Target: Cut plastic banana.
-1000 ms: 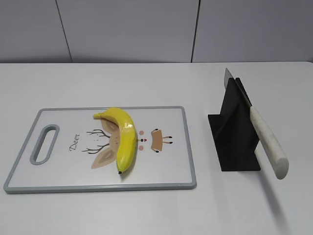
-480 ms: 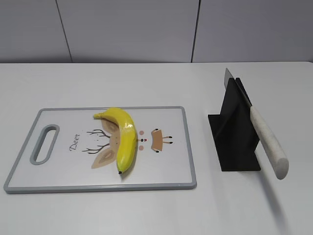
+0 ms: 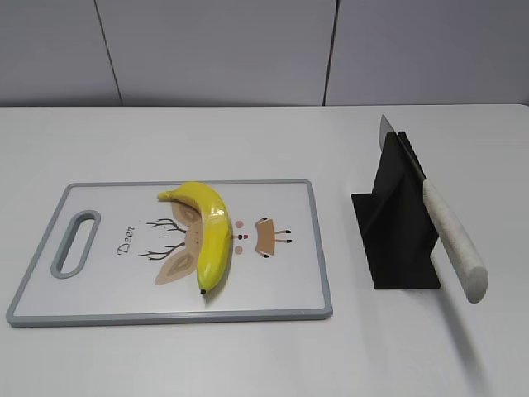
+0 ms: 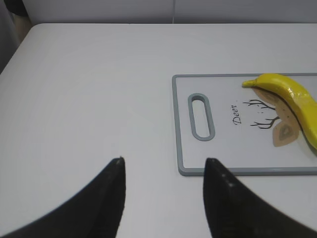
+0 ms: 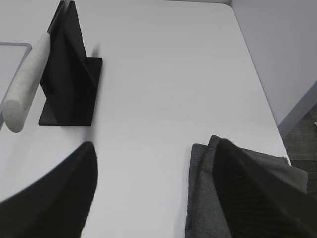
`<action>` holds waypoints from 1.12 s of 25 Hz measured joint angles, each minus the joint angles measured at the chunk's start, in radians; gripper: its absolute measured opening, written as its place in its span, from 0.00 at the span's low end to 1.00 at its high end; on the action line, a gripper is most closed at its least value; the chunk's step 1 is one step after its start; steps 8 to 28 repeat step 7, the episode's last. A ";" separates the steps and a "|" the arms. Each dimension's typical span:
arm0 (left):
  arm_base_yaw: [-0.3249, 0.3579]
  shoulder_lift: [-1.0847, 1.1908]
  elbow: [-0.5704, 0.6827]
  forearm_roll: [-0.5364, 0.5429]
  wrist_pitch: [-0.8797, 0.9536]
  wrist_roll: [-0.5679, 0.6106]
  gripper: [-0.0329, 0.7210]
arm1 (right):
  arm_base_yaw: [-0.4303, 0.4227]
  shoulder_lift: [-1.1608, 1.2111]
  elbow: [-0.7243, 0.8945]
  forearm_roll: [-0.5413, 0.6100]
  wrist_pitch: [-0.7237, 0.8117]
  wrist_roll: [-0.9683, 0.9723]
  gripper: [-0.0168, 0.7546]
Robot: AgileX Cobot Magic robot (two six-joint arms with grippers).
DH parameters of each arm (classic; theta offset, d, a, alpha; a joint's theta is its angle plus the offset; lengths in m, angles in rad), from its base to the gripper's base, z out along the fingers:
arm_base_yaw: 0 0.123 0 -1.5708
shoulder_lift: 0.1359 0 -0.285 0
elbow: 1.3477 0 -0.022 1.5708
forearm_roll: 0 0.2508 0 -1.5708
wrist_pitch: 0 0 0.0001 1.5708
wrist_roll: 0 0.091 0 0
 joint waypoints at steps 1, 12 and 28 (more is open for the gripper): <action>0.000 0.000 0.000 0.000 0.000 0.000 0.69 | 0.000 0.000 0.000 0.000 0.000 0.000 0.74; 0.000 0.000 0.000 0.000 0.000 0.000 0.69 | 0.000 0.000 0.000 0.000 0.000 0.000 0.74; 0.000 0.000 0.000 0.000 0.000 0.000 0.69 | 0.000 0.000 0.000 0.000 0.000 0.000 0.74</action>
